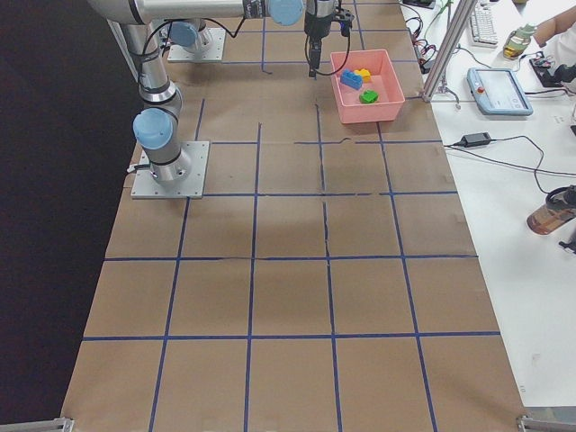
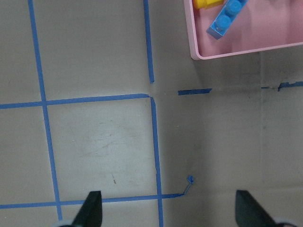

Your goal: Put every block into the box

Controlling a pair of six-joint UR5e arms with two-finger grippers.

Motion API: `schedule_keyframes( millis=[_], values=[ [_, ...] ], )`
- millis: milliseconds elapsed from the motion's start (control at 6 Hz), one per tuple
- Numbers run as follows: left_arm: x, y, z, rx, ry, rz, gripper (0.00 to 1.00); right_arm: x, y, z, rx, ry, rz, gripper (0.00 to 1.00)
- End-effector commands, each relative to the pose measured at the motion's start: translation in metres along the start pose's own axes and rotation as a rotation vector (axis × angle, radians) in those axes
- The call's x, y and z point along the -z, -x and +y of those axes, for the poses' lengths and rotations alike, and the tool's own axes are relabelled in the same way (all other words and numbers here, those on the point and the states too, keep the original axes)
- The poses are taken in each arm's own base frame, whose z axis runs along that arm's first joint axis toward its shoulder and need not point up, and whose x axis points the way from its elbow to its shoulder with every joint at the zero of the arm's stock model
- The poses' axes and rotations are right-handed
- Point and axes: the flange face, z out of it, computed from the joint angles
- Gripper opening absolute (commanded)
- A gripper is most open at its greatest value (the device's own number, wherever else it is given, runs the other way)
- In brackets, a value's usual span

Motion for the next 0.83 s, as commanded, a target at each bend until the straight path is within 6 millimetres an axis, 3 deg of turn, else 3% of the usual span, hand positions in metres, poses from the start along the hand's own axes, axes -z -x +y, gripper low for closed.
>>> schedule_keyframes(
  millis=[0, 667],
  values=[
    [0.0006, 0.0000, 0.0006, 0.004, 0.000, -0.005, 0.99, 0.0002, 0.0023, -0.0001, 0.006, -0.002, 0.000, 1.00],
    [0.0033, 0.0004, -0.0003, 0.010, -0.009, -0.008, 0.99, -0.0004, 0.0016, -0.0010, 0.015, -0.001, 0.000, 0.99]
  ],
)
